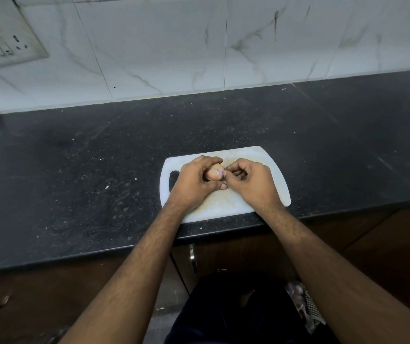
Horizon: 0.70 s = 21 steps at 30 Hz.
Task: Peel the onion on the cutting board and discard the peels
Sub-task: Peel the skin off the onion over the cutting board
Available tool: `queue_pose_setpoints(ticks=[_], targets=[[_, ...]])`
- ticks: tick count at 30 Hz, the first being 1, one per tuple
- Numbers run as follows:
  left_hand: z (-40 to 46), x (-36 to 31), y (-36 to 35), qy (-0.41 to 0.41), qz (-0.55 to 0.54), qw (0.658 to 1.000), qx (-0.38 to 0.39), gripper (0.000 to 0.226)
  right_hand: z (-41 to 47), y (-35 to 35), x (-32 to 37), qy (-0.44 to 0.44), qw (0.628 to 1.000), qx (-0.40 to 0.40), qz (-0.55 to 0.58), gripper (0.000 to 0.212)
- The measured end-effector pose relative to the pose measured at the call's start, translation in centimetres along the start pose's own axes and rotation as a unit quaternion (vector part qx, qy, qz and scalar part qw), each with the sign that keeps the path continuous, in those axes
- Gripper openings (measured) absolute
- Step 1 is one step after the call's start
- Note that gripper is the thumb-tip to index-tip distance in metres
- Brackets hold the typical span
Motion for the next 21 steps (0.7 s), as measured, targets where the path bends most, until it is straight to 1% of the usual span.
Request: queue_pose_setpoints(ticks=[5,9,14,19,21], targets=[[-0.04,-0.14,-0.03,-0.005,-0.003,1.0,-0.003,0.061,-0.05,-0.28,0.0,-0.013,1.0,0.015,-0.024,0.005],[-0.08,-0.09,0.1,-0.002,-0.025,1.0,-0.009,0.058,-0.08,-0.28,0.11,-0.011,0.999,0.018,-0.04,0.004],[-0.26,0.33,0.29,0.012,-0.095,0.995,-0.018,0.054,0.09,-0.04,-0.34,-0.023,0.998,-0.005,-0.055,0.004],[-0.3,0.16,0.14,0.025,-0.118,0.993,-0.009,0.052,0.16,0.2,-0.43,-0.012,0.998,-0.025,-0.05,0.005],[-0.34,0.11,0.15,0.03,-0.113,0.993,-0.011,0.051,0.18,0.3,-0.43,-0.002,0.998,-0.037,-0.053,0.018]])
Point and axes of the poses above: each hand's wrist, its own z-axis towards the middle knuckle, its own y-axis out of the back of the hand, x = y × z, the point moved 6 cm from there along z, towards the middle knuckle, and after that the axes turned 4 degrees about x, right-handed, at the moved point
